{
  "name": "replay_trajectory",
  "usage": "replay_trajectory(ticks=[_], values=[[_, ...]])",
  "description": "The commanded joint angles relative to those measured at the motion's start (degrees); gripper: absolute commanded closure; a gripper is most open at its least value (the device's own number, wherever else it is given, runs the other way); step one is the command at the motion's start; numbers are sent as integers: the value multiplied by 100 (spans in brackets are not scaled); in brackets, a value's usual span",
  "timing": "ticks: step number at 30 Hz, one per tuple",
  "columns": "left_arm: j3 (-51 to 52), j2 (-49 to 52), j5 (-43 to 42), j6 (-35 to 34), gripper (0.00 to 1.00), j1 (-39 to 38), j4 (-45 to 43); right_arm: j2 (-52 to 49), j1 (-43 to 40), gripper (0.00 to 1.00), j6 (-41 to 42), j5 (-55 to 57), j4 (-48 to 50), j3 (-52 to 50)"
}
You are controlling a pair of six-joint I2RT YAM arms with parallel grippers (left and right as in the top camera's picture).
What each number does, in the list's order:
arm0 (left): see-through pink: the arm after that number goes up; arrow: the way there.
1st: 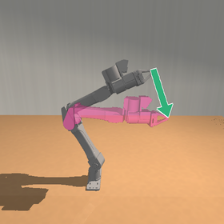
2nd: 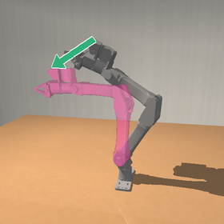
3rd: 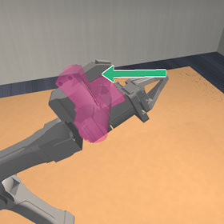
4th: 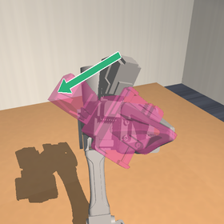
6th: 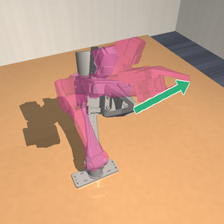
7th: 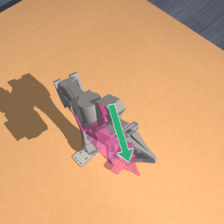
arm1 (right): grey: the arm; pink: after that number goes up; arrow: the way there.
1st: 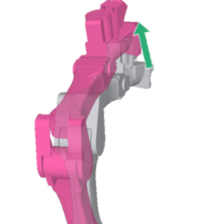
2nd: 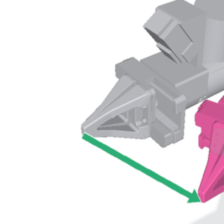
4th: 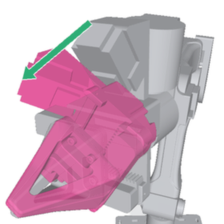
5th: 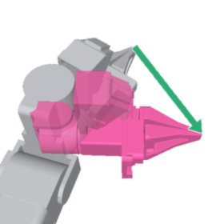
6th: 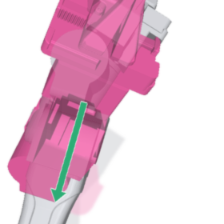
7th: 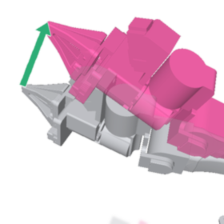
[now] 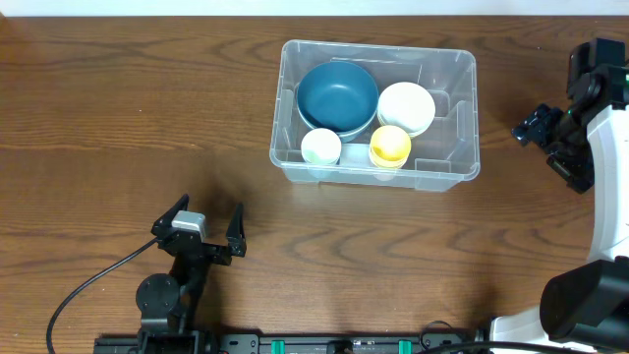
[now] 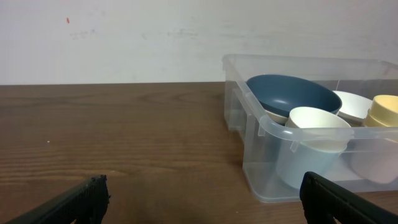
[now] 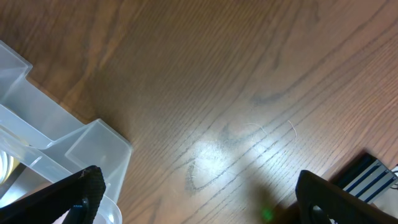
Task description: Pack container
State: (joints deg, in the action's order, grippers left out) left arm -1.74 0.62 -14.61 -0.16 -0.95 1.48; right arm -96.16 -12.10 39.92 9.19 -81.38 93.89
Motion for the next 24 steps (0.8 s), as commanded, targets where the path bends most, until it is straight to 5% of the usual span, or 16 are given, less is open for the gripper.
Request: replay_trajectory(ticks=[1,17,24], values=[[151,-39,48,37,2,28,120,214,-20,1,74,42,-2,-4],[151,-39,48,37,2,28,120,3064,337,1,72,334,2,-92],[151,-39,48,37,2,28,120,4642,393,1,74,186,1252,-1582]])
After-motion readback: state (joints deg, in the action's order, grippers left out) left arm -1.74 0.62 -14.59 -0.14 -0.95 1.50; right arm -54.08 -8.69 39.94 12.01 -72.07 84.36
